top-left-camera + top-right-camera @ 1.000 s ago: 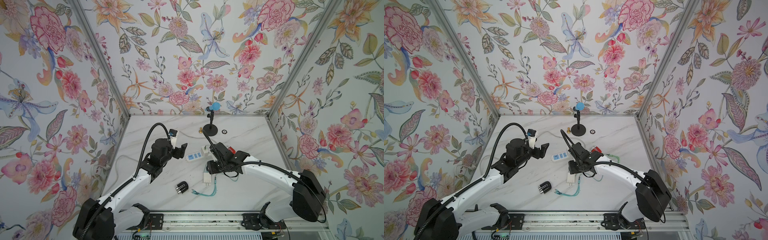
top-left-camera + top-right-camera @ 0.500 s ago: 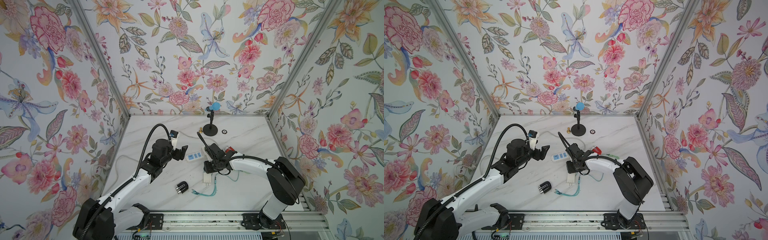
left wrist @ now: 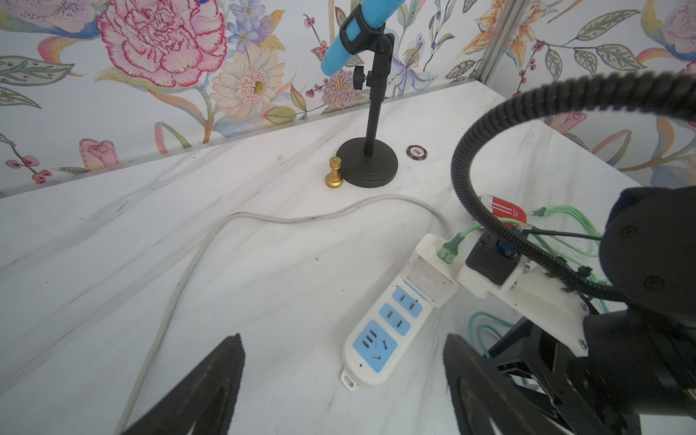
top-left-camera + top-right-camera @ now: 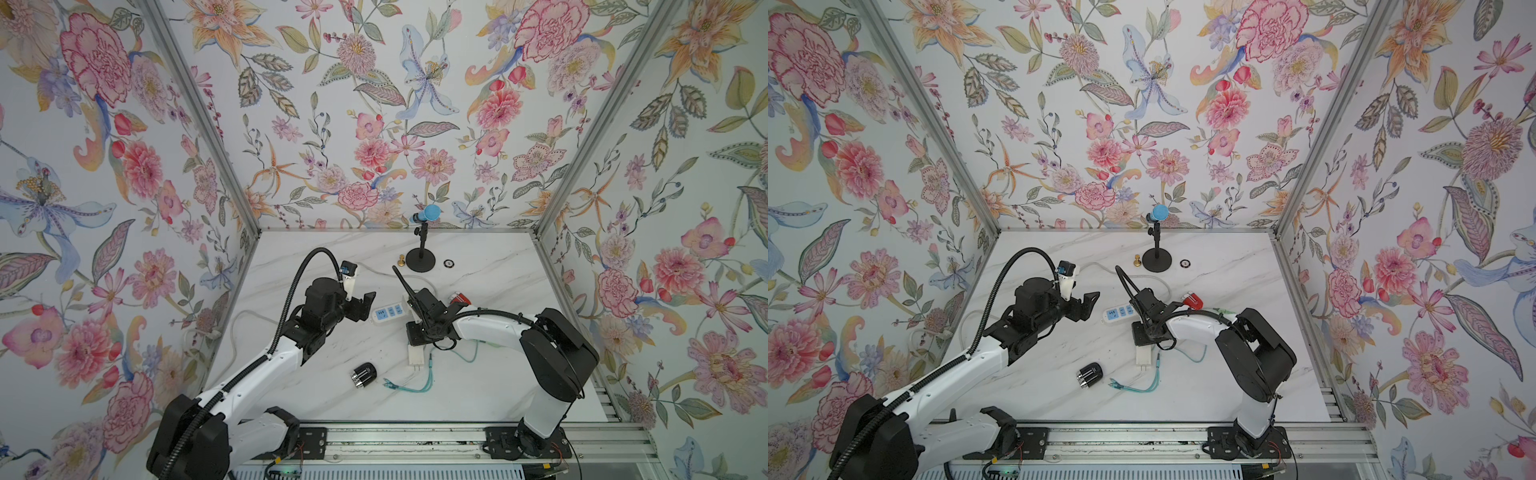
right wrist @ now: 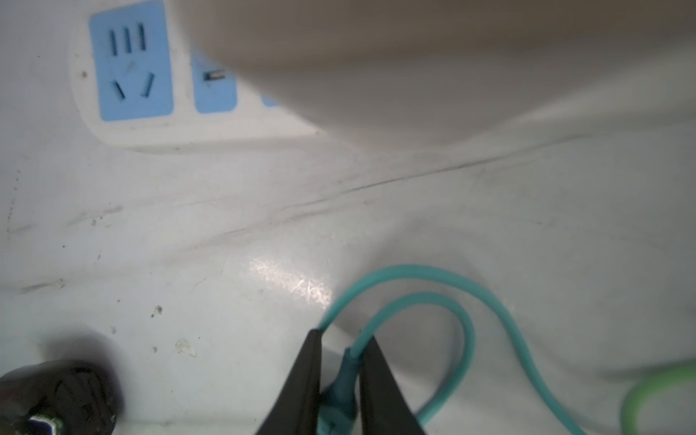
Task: Charge the electric shaver
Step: Pick up the plug from the center of the board.
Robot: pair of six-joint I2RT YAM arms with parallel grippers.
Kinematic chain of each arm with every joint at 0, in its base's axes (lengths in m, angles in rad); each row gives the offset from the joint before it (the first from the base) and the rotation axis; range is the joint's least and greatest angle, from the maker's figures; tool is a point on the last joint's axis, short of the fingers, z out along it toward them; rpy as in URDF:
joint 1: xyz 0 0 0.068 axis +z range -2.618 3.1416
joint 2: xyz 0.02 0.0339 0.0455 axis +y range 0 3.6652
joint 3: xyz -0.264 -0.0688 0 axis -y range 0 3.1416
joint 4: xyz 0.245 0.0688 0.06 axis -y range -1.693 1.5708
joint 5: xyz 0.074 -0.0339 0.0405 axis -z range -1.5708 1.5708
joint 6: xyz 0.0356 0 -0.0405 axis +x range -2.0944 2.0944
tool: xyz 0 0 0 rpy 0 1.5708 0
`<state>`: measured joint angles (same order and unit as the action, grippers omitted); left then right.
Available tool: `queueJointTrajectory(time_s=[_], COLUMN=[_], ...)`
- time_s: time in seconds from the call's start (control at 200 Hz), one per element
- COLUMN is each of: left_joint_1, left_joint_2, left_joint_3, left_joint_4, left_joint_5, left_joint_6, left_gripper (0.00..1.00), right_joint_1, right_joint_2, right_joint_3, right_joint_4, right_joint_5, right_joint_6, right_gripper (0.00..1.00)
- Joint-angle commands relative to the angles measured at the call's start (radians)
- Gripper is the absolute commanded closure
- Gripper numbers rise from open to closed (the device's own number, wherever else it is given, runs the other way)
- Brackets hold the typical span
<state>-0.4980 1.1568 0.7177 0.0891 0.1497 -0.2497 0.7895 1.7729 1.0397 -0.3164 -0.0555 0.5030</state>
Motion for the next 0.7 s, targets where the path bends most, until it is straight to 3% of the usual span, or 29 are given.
queueJointTrajectory(time_s=[0.0,0.26,0.545,0.696], left_joint_1=[-0.008,-0.008,-0.019,-0.107], left_joint_2=[0.006,-0.01,-0.074,-0.087], left_joint_3=[0.002,-0.023,-0.086,-0.099], left_joint_4=[0.001,0.011,0.045,0.062], left_joint_5=[0.01,0.044,0.198,0.281], left_joint_6=[0.007,0.015,0.024,0.024], left_gripper=[0.14,0.14,0.11,0.09], right_joint_1=[-0.003,0.038,0.049,0.051], right_joint_2=[-0.012,-0.201,-0.37,-0.402], right_joint_3=[-0.003,-0.012,0.034,0.059], right_joint_4=[0.012,-0.057,-0.097,-0.071], right_joint_5=[-0.002,0.036,0.149,0.194], right_joint_6=[0.006,0.006,0.033,0.043], right_gripper=[0.86,1.0,1.0,1.0])
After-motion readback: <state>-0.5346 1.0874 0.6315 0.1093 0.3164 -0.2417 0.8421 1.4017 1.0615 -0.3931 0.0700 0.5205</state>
